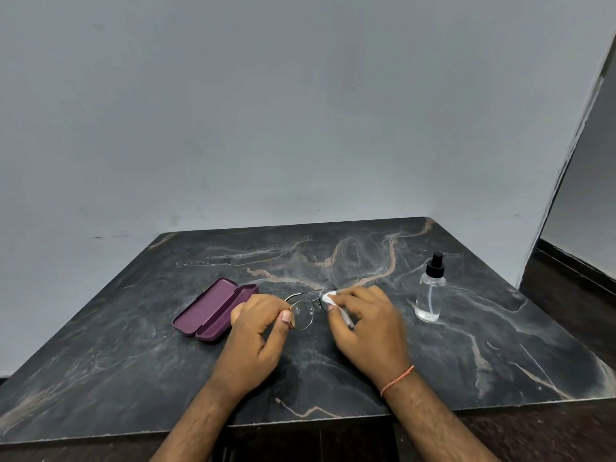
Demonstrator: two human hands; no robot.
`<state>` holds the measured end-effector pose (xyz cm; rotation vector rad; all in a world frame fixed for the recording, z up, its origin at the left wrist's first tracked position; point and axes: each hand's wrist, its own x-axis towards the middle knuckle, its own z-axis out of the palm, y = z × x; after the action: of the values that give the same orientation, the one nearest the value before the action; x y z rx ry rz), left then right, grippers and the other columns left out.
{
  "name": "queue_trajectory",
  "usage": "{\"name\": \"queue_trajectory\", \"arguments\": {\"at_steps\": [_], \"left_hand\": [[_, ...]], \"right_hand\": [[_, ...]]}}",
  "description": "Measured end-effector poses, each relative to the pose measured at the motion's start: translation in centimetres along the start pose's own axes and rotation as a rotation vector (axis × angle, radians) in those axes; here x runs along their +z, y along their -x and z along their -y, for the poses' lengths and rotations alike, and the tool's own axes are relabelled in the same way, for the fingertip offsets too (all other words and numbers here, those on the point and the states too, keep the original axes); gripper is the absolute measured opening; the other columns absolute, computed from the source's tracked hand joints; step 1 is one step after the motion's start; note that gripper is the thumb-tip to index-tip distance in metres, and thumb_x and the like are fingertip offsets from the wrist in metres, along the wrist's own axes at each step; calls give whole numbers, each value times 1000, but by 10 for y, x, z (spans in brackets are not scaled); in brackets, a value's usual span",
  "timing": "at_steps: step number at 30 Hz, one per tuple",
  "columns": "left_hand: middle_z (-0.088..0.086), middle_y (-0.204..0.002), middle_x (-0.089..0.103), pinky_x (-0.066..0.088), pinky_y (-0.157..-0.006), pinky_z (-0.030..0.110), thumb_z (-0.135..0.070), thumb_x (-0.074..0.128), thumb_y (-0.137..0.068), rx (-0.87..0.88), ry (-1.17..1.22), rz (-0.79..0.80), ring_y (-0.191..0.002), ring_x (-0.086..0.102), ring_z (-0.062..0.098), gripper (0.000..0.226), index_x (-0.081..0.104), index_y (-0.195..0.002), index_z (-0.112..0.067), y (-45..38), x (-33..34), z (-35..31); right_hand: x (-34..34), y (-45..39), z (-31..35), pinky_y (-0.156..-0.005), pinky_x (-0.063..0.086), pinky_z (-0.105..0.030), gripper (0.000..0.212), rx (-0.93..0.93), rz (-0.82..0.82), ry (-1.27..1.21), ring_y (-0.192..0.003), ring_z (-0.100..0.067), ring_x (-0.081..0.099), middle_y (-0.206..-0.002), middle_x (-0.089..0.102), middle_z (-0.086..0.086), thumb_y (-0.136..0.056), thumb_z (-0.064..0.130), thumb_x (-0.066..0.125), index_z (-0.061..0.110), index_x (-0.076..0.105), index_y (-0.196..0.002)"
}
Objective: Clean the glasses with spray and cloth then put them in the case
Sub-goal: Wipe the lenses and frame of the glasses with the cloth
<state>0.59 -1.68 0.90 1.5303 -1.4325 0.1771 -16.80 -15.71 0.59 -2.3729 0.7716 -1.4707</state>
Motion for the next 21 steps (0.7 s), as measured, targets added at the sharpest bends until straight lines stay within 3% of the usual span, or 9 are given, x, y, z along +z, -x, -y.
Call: {"name": "queue_trajectory", "arguments": {"at_steps": [5,10,13,21], "left_hand": [[-18,-96,68,49,-91,59,-38,49,-109,-9,-16,12,-101,66,14,23,62,-90,-43,1,0,0],[-17,-95,69,49,-90,60,-37,49,-109,-3,-2,4,-100,67,16,24,62,-90,-41,0,0,-1],[-15,-95,69,49,-89,61,-36,48,-109,-3,11,-6,-99,67,17,25,63,-89,-41,0,0,1],[-13,-93,69,50,-87,60,-37,47,-109,-4,14,-16,-97,67,18,26,62,-88,-40,-1,0,3]], "right_hand": [[-2,-2,3,-82,50,-17,19,-58,30,-73,-97,-6,61,-101,74,19,-96,28,75,29,84,-113],[-1,-4,-3,-76,49,-17,19,77,25,-3,-90,-5,58,-99,74,19,-99,31,72,31,83,-114],[-1,-5,-4,-77,43,-11,19,123,44,-7,-90,-4,59,-99,74,19,-100,30,71,31,83,-114],[-2,-3,0,-85,46,-12,19,8,79,-130,-98,-2,63,-100,73,21,-98,27,76,32,83,-114]]}}
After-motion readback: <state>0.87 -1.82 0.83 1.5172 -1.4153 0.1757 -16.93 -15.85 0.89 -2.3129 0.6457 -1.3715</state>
